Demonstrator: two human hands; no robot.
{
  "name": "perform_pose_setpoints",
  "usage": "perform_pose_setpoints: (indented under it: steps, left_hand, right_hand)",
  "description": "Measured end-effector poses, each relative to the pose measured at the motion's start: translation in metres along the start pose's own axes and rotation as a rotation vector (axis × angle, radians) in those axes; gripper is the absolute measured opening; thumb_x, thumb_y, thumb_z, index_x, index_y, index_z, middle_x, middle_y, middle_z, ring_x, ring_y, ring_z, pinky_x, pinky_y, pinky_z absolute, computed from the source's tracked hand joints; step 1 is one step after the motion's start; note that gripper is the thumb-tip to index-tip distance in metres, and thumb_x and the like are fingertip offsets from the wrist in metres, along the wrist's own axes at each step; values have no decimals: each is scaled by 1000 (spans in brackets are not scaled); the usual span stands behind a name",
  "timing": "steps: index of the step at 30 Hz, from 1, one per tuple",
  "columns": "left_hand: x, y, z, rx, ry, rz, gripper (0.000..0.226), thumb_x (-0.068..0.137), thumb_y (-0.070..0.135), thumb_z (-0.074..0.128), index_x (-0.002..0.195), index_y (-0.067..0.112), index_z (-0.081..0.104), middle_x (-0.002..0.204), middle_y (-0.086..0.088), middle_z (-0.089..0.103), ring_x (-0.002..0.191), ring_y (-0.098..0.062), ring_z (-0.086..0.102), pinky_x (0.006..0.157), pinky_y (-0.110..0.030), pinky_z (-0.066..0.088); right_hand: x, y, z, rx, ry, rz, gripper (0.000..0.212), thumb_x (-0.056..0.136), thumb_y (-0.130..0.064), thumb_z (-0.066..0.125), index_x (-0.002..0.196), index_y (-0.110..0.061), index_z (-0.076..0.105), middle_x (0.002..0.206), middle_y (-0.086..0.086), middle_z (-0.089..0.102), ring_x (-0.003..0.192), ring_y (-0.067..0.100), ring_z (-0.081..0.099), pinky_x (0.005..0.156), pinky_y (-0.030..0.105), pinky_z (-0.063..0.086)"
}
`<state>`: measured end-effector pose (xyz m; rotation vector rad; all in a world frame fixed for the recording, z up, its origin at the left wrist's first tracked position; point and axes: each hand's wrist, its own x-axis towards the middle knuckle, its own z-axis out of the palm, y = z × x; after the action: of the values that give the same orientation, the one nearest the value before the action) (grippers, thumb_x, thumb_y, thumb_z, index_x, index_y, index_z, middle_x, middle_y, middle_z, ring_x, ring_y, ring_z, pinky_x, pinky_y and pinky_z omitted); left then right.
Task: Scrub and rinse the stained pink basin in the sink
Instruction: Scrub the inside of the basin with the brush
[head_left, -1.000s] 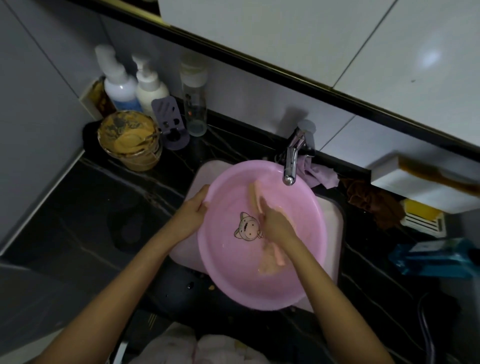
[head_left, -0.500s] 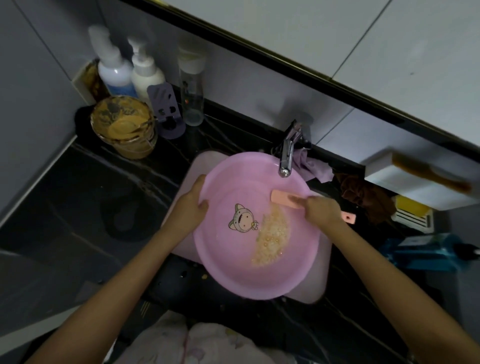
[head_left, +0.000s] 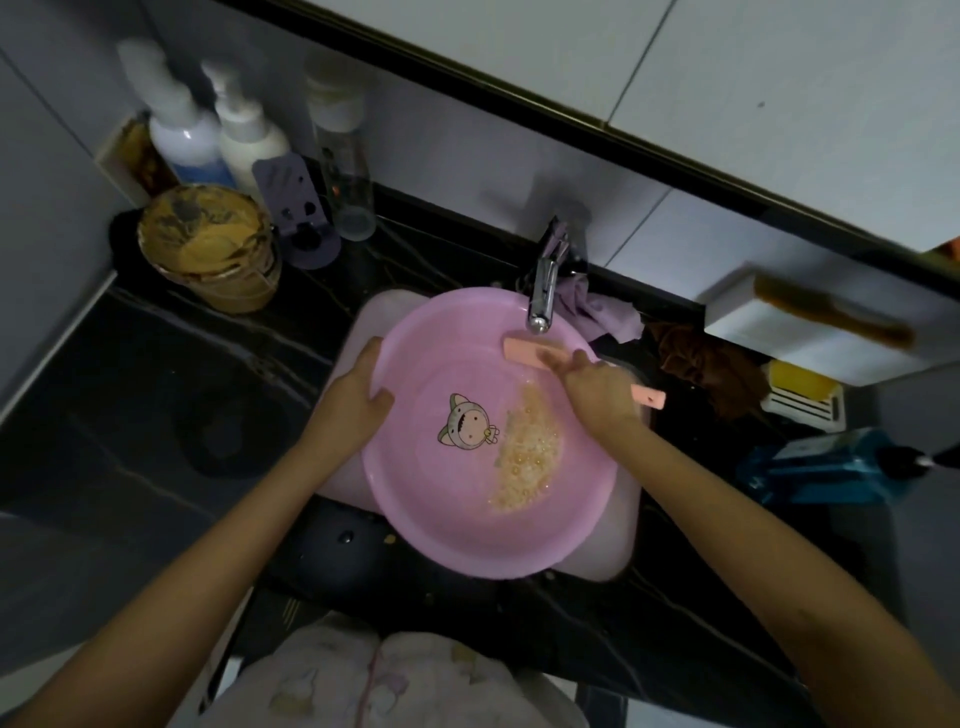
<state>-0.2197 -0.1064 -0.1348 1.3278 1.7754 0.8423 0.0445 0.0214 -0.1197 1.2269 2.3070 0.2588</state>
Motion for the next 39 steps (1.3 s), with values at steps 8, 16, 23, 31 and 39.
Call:
perform_pose_setpoints:
  steps: [8, 16, 23, 31, 39]
  left_hand:
    - [3, 5, -3, -30, -25, 0, 49, 91, 9, 51, 129, 37, 37, 112, 4, 54, 95, -7, 55, 76, -17, 43]
    - [5, -5, -1, 87, -44, 18, 56, 91, 23, 46, 143, 23, 26, 117, -4, 54, 99, -20, 54, 83, -28, 40]
    - [5, -13, -1, 80, -78, -28, 57, 95, 16, 48, 146, 25, 23, 123, -4, 52, 106, -20, 54, 91, -35, 45]
    - [7, -15, 1, 90, -41, 11, 54, 92, 16, 49, 142, 25, 27, 117, -5, 54, 101, -21, 56, 87, -38, 48]
    - [7, -15, 1, 80, -61, -14, 53, 93, 16, 49, 141, 26, 28, 117, -5, 55, 101, -21, 56, 88, -37, 47]
  right_hand:
    - [-95, -40, 11, 100, -569, -6, 51, 98, -6, 38, 147, -11, 24, 136, 5, 50, 118, 26, 56, 90, 35, 48]
    - [-81, -134, -20, 765, -504, -249, 60, 95, -7, 38, 150, -14, 14, 125, 19, 54, 109, 32, 56, 86, 39, 47]
    - [-11, -94, 15, 790, -291, 246, 64, 96, -5, 32, 152, -20, 4, 116, 16, 59, 99, 30, 60, 73, 38, 44]
    - [-78, -147, -10, 811, -459, -152, 60, 95, -7, 40, 149, -16, 16, 122, 19, 56, 107, 31, 57, 76, 36, 44]
    - [-27, -68, 26, 718, -366, 348, 55, 99, -11, 31, 150, -16, 12, 116, 14, 60, 99, 29, 61, 71, 34, 45]
